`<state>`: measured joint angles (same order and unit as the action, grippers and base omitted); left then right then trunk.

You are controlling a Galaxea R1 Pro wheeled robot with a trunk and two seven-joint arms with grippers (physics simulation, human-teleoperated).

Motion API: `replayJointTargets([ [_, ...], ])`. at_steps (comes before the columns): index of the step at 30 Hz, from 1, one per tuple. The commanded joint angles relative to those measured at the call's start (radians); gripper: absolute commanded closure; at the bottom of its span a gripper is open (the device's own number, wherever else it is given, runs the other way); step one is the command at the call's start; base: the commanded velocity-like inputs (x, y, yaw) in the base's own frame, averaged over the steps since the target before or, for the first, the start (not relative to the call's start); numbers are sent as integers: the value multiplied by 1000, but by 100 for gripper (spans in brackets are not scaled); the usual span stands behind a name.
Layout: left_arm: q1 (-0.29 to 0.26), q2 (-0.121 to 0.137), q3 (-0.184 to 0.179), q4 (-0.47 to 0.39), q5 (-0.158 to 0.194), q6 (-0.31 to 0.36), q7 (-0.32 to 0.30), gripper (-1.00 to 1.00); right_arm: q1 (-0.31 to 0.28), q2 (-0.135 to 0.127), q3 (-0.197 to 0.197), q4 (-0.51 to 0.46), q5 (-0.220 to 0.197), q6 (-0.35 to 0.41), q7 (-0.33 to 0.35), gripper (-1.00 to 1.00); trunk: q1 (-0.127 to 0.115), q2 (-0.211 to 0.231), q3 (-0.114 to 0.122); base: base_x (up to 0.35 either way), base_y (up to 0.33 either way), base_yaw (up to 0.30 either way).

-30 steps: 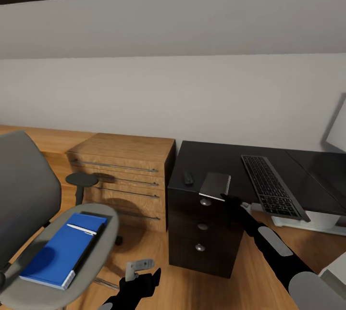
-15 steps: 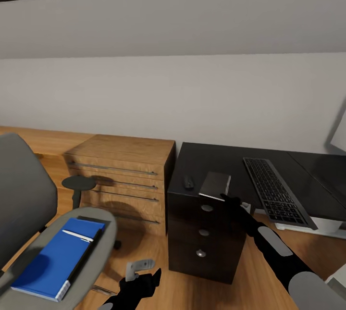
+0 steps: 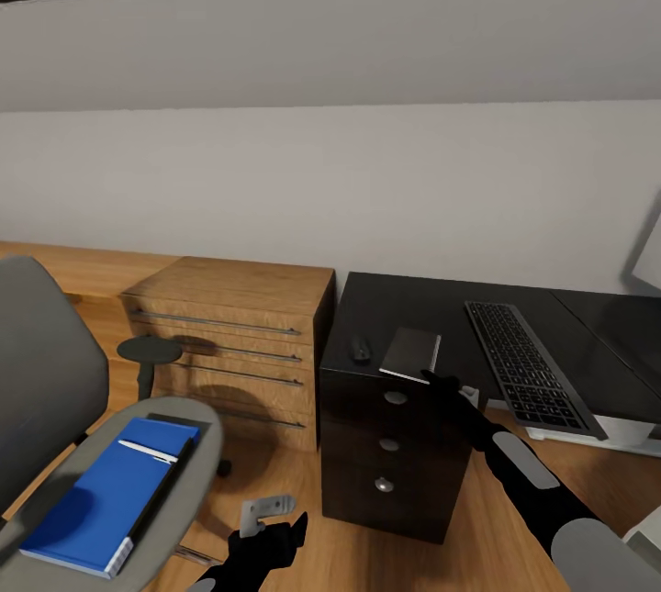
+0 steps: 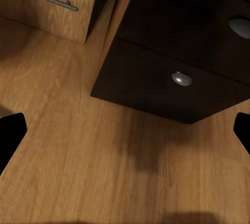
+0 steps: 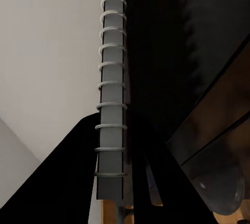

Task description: In the bedroom, organize the workspace by keeping the computer under the desk, ensuring the monitor is on the desk, placing the keyboard on the desk next to the monitor, placing the mouse on the desk next to the keyboard, moving the folder from the swivel chair onto the desk next to the mouse, stacking the notebook on top of the folder with the pen on top of the notebook, and positioning the swivel chair next to the desk.

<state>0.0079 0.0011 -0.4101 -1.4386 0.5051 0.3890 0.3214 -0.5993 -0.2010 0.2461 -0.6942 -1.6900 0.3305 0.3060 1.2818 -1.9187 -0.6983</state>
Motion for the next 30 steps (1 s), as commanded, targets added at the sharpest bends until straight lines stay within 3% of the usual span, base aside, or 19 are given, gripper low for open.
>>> replayJointTargets([
  [1, 0, 0, -1, -1, 10, 2, 8, -100, 0, -1, 7, 27, 6, -2, 4, 100, 0, 0, -1, 0, 0, 0],
  [10, 0, 0, -1, -2, 10, 2, 8, -100, 0, -1, 8, 27, 6, 0, 2, 100, 0, 0, -1, 0, 0, 0],
  [11, 0, 0, -1, -2, 10, 2, 8, -100, 0, -1, 8, 27, 6, 0, 2, -100, 0, 0, -1, 0, 0, 0],
  [30, 0, 1, -1, -2, 14, 2, 8, -100, 0, -2, 9, 27, 6, -1, 4, -100, 0, 0, -1, 0, 0, 0],
])
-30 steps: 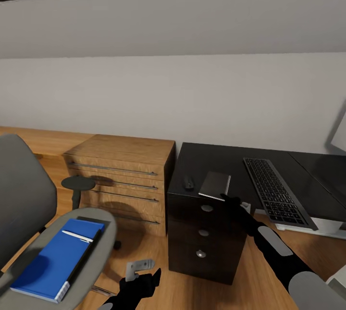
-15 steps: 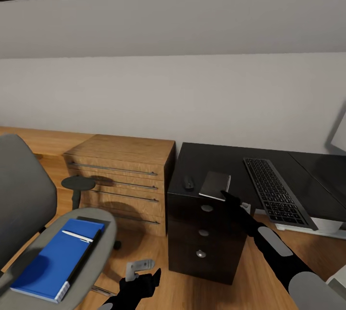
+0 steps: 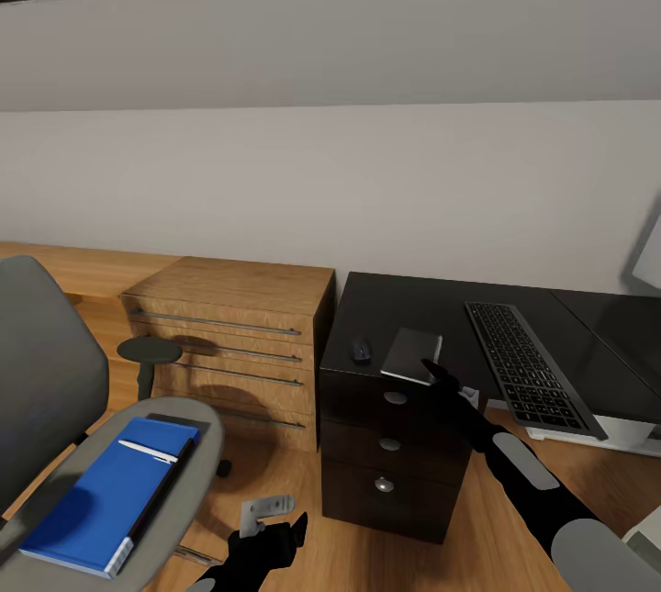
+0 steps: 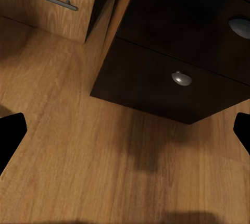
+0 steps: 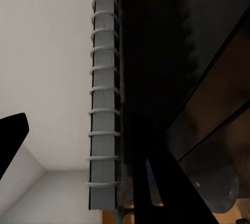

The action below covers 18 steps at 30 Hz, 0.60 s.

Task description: In the bedroom, organize the workspace by keeping the computer under the desk, ensuring the monitor is on the desk, placing the keyboard on the desk next to the monitor, placing the mouse on the desk next to the keyboard, moving the folder from the swivel chair onto the desk next to the mouse, stacking the notebook on top of the folder with the pen on top of the notebook, and positioning the swivel chair next to the desk.

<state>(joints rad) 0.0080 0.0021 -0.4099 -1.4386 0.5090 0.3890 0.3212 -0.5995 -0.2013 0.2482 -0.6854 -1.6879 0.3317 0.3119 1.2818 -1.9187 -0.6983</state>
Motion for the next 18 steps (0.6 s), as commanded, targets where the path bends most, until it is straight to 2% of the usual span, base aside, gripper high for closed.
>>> replayJointTargets([
  [1, 0, 0, -1, -2, 11, 2, 9, -100, 0, -1, 6, 18, 4, -2, -2, -100, 0, 0, -1, 0, 0, 0],
  [5, 0, 1, -1, -2, 11, 2, 9, -100, 0, -1, 6, 18, 4, -2, -1, -100, 0, 0, -1, -47, 0, 0],
  [12, 0, 1, -1, -2, 11, 2, 9, -100, 0, -1, 6, 18, 5, -3, 1, -100, 0, 0, -1, -207, 0, 0],
  [18, 0, 1, -1, -2, 11, 2, 9, -100, 0, -1, 6, 18, 5, -3, 1, -100, 0, 0, -1, -55, 0, 0],
])
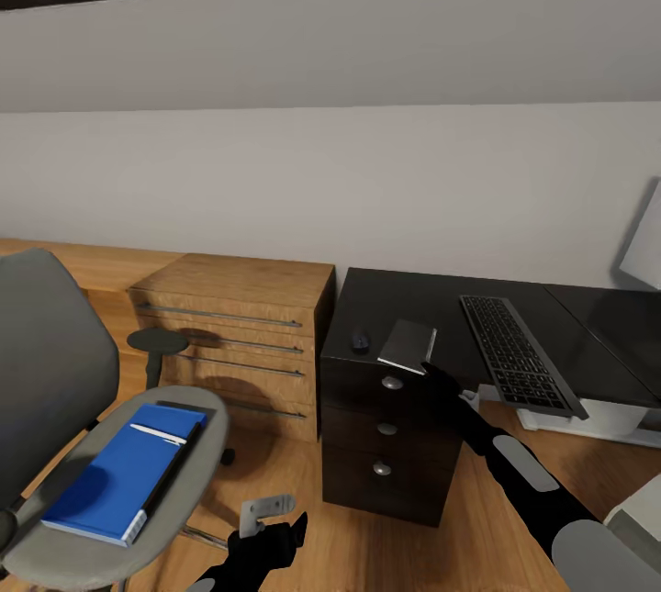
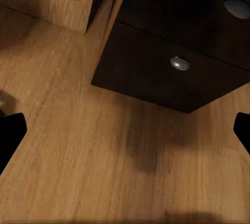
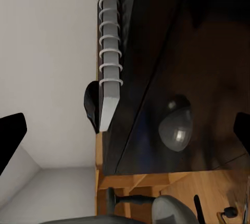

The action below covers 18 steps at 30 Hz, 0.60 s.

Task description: In the bedroom, organize the workspace by keeping the computer under the desk, ensuring the monitor is on the desk, placing the keyboard on the desk next to the monitor, placing the mouse on the desk next to the keyboard, moving the folder from the swivel chair onto the desk next to the mouse, stacking the notebook on top of the folder with the pen on top of the notebook, and positioning the swivel chair next to the desk.

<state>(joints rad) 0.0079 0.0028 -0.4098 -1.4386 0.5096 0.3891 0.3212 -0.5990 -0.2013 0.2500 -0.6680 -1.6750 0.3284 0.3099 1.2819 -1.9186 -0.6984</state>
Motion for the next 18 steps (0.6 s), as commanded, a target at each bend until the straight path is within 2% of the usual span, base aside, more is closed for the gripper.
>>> replayJointTargets([
  [1, 0, 0, -1, -2, 10, 2, 9, -100, -1, -1, 5, 1, -8, 0, 3, -100, 0, 0, -1, -18, 0, 0],
  [13, 0, 0, -1, -2, 10, 2, 9, -100, -1, -1, 5, 1, -8, 0, 3, -100, 0, 0, -1, -11, 0, 0],
  [18, 0, 0, -1, -2, 10, 2, 9, -100, -1, -1, 5, 1, -8, 0, 2, -100, 0, 0, -1, -222, 0, 0],
])
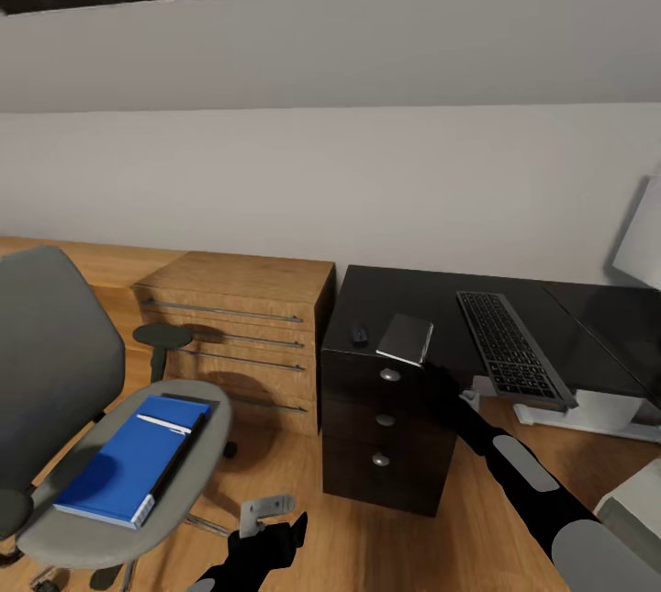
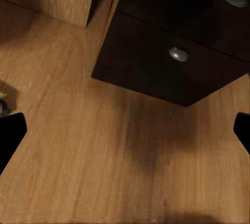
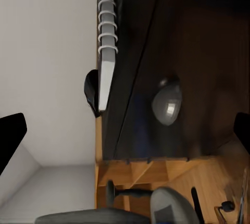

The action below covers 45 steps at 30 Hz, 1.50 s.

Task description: In the bedroom, organize the workspace by keeping the computer under the desk, ensuring the monitor is on the desk, placing the keyboard on the desk next to the monitor, placing the mouse on the desk next to the keyboard, moving the folder from the swivel chair onto the desk next to the mouse, stacking the notebook on top of the folder with the pen on top of the notebook, and positioning the swivel chair next to the desk.

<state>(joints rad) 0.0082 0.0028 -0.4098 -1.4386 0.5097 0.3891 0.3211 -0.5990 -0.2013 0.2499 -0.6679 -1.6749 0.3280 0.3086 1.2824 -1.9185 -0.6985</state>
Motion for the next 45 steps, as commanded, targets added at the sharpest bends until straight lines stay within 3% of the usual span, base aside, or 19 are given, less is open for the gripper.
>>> replayJointTargets([
  [1, 0, 0, -1, -2, 10, 2, 9, -100, -1, -1, 5, 1, -8, 0, 3, -100, -1, 0, -1, -275, 0, 0],
  [10, 0, 0, 0, -2, 11, 2, 9, -100, -1, 2, 7, 2, -7, -3, 0, -100, -1, 0, -1, -124, 0, 0],
  [17, 0, 2, 3, 2, 11, 2, 9, -100, -1, 3, 9, 20, -4, -18, -1, -100, -27, 49, 21, -9, 0, 0],
  [22, 0, 21, 7, 7, 10, 2, 9, -100, -1, 9, 16, 61, 24, -42, 0, -100, -47, 84, 37, -1, 0, 0],
  [24, 0, 29, 8, 19, 10, 2, 9, -100, -1, 18, 24, 73, 60, -50, 0, -100, -54, 98, 43, 0, 0, 0],
  [25, 0, 35, 12, 47, 10, 2, 9, -100, 0, 38, 35, 95, 119, -67, 0, -100, -58, 105, 46, 0, 0, 0],
  [26, -1, 36, 14, 58, 10, 2, 9, -100, 0, 45, 37, 103, 143, -75, 0, -100, -62, 112, 49, 0, 0, 0],
  [29, -1, 40, 26, 113, 8, 1, 9, -100, 3, 74, 46, 130, 271, -125, -1, -100, -73, 133, 59, 0, 0, 0],
  [31, -1, 40, 30, 136, 7, 0, 10, -100, 8, 84, 48, 136, 318, -142, -2, -100, -81, 147, 65, 0, 0, 0],
  [32, -1, 41, 34, 198, 6, -4, 10, -100, 40, 117, 50, 148, 416, -182, -6, -100, -85, 154, 68, 0, 0, 0],
  [33, -1, 41, 35, 224, 6, -6, 10, -100, 56, 129, 50, 152, 452, -200, -16, -100, -89, 161, 71, 0, 0, 0],
  [38, -1, 40, 36, 291, 6, -9, 12, -100, 92, 154, 52, 161, 550, -266, -76, -100, -108, 196, 87, 0, 0, 0],
  [39, -1, 40, 37, 322, 7, -10, 13, -100, 106, 163, 52, 163, 595, -297, -109, -100, -112, 203, 90, 0, 0, 0],
  [45, -1, 41, 39, 409, 8, -44, 13, -100, 163, 190, 52, 165, 737, -395, -202, -100, -135, 245, 109, 0, 0, 0],
])
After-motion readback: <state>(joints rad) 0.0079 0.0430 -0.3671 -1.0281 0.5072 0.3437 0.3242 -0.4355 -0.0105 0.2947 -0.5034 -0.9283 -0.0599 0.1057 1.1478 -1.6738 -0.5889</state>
